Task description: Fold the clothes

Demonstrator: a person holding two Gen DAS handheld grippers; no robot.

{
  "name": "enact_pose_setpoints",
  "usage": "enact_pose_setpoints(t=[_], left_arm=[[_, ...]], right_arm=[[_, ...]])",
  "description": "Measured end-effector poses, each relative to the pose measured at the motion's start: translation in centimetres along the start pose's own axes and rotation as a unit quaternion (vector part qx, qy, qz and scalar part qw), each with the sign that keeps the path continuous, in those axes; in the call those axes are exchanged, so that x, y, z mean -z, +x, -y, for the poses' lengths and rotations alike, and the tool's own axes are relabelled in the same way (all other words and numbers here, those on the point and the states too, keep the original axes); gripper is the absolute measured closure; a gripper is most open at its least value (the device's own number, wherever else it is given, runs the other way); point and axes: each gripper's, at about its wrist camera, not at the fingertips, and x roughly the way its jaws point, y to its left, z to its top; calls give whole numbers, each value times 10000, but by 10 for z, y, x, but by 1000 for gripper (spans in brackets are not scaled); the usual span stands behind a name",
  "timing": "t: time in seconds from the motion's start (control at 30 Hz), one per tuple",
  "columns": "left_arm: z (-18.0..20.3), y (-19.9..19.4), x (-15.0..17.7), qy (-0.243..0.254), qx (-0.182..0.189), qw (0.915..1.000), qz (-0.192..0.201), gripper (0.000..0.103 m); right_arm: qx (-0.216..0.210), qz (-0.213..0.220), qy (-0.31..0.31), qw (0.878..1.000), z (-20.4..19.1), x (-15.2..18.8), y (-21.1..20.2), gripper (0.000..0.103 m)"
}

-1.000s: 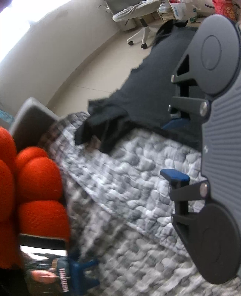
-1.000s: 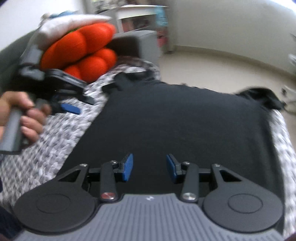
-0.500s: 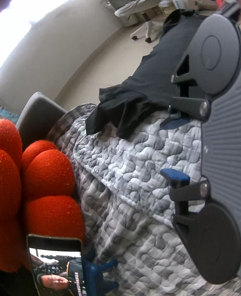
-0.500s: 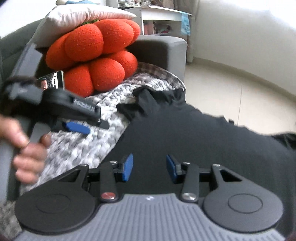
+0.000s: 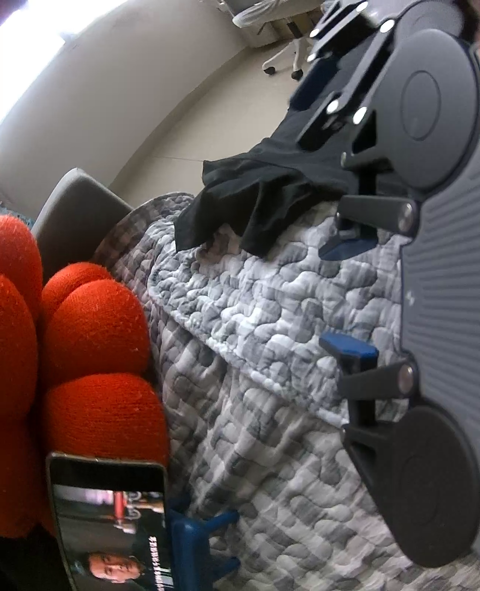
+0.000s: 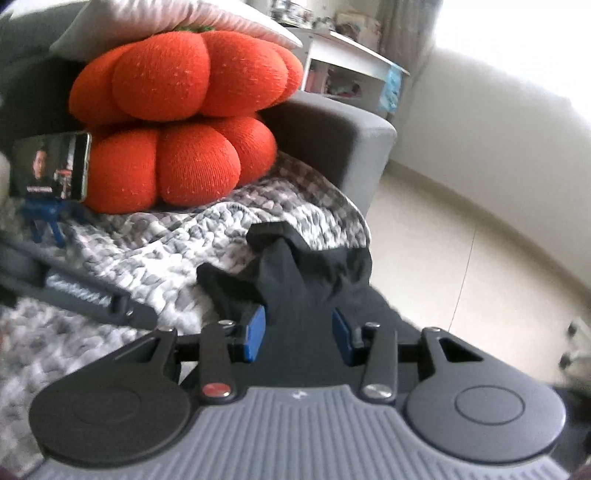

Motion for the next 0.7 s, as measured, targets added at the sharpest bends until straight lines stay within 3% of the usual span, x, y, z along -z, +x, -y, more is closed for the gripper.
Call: enact_pose_setpoints(t=[0.37, 0.4, 0.43, 0.47, 0.57, 0.63, 0.7], left_arm=[[-9, -7, -9, -223, -56, 9997, 82, 57], [-9, -8, -9, -218, -42, 9997, 87, 57], [-8, -8, -10, -226, -22, 9997, 92, 57], [-9, -9, -10, -233, -2, 9997, 97, 57], [-9, -10, -11, -266, 62, 9996, 101, 57], [-10, -10, -11, -319, 110, 9994, 90, 57], [-9, -10, -11, -321, 106, 9994, 88, 57]], right_arm=[[-27, -134, -359, 9993, -20, -11, 45, 57], [-41, -141, -291, 9995, -20, -10, 46, 69], [-54, -148, -220, 9996, -19, -10, 47, 95], [-71, -140, 5, 9999, -14, -9, 46, 103], [-220, 104, 1093, 9937, 11, -2, 33, 102], [-499, 220, 2180, 9744, 35, 9, 23, 102], [-803, 316, 3117, 9462, 56, 24, 17, 102]])
